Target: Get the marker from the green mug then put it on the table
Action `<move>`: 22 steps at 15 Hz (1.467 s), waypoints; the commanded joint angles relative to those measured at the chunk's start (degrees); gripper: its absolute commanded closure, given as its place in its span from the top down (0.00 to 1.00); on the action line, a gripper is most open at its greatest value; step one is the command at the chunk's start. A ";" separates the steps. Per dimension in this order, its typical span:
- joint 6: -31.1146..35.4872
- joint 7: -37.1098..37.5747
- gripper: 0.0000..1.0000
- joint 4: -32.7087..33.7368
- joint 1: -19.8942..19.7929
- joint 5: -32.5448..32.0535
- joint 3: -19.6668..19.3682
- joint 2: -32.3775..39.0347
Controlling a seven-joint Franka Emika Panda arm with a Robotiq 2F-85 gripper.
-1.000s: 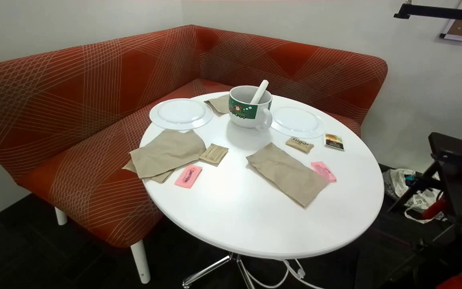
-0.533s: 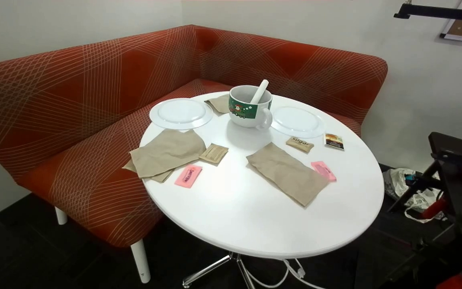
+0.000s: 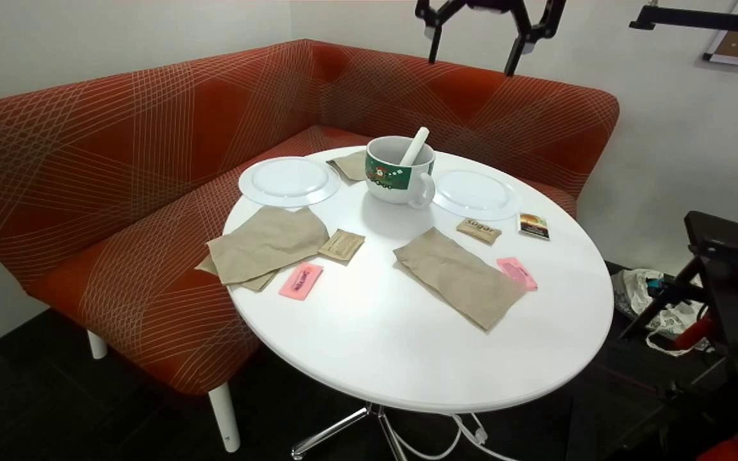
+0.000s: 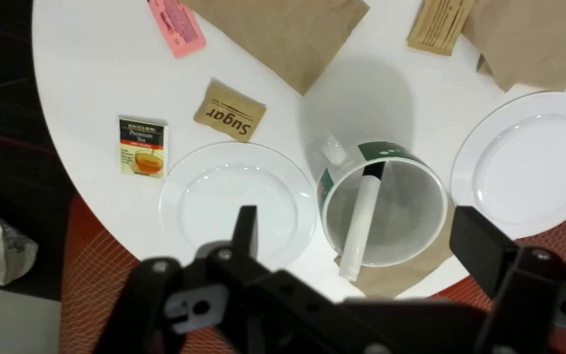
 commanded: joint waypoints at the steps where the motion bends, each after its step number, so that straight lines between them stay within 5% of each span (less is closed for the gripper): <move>1: 1.16 10.88 1.00 1.07 3.13 -4.29 -2.37 4.57; 8: 5.84 24.83 1.00 5.56 6.75 -10.44 -7.23 12.39; 22: 3.16 23.88 1.00 16.93 7.22 -9.06 -11.33 21.78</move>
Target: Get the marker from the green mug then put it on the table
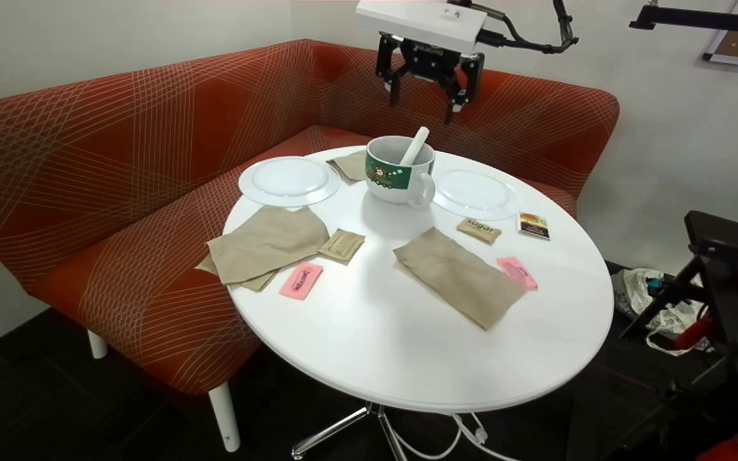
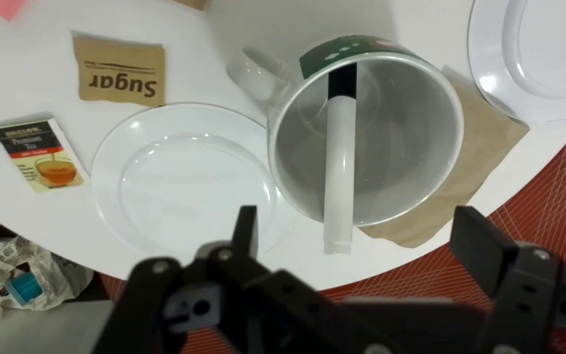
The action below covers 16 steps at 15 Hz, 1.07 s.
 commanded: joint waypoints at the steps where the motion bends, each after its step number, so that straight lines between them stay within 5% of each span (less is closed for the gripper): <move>1: -2.20 0.17 1.00 4.11 0.64 0.53 -0.89 3.34; 6: -2.65 -0.25 0.99 6.23 0.72 1.25 -0.96 5.88; 10: -2.80 -0.55 0.62 7.25 0.69 1.65 -0.98 7.17; 12: -3.02 -0.71 0.57 7.62 0.58 1.86 -0.96 7.69; 16: -3.36 -0.92 0.63 8.67 0.42 2.42 -0.99 8.94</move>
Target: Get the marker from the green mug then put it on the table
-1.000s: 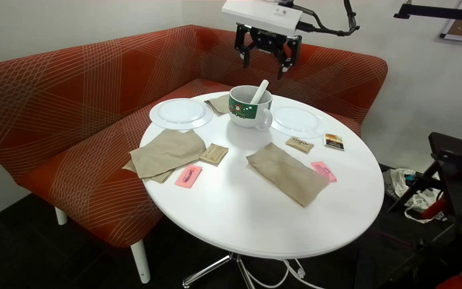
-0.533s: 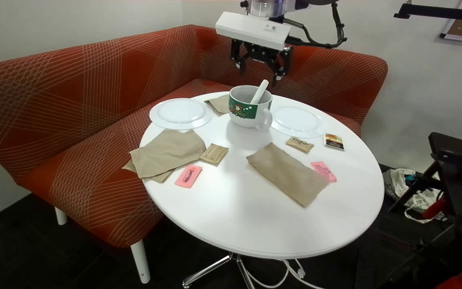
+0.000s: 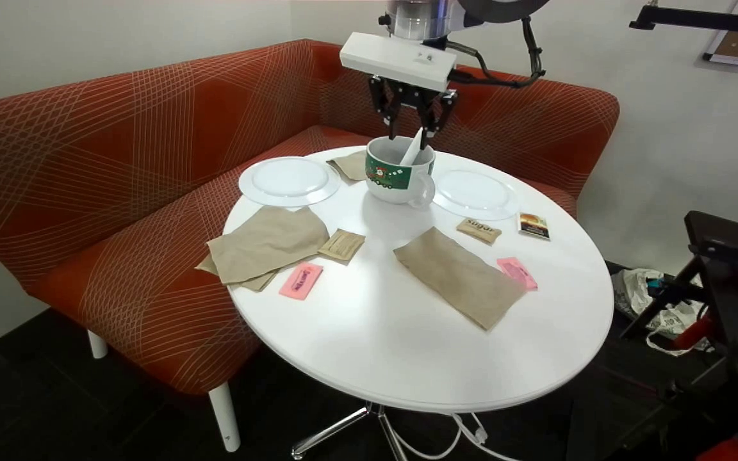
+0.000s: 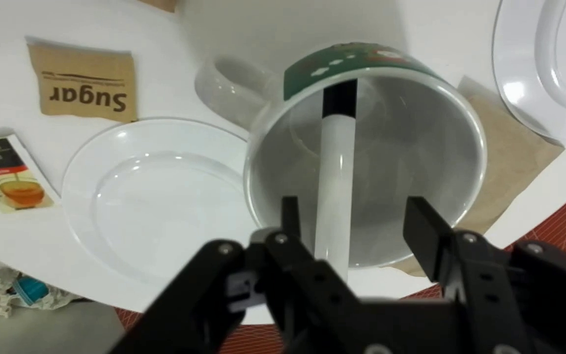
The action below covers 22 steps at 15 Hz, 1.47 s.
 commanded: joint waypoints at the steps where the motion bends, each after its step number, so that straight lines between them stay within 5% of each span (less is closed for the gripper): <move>1: -2.55 -0.95 0.65 2.86 0.38 1.74 -0.63 1.68; 19: -7.05 -1.75 0.68 10.58 -0.73 3.88 -1.20 8.21; 21: -7.78 -2.06 0.61 11.56 -0.79 4.09 -1.14 9.03; 22: -8.11 -2.03 0.42 11.96 -0.73 4.09 -1.19 9.32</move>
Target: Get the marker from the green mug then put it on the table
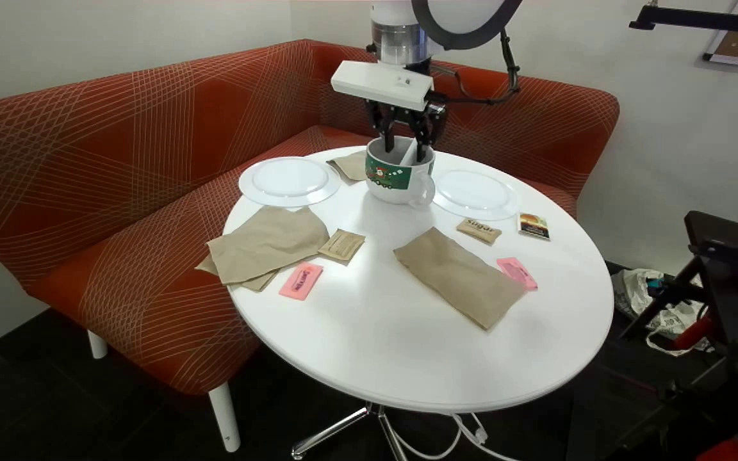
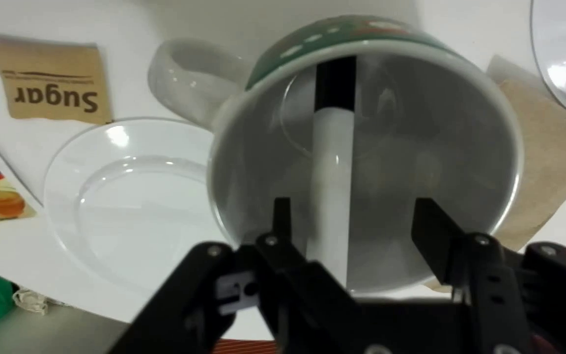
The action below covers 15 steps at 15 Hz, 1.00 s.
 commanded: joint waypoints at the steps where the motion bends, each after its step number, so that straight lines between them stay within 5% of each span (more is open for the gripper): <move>1: -3.24 -1.68 0.34 3.67 0.10 1.42 -0.37 1.90; 5: -4.28 -1.65 0.02 4.78 0.14 1.36 -0.41 2.47; 15: -3.35 1.62 0.05 -4.18 3.72 -1.96 -2.57 -9.72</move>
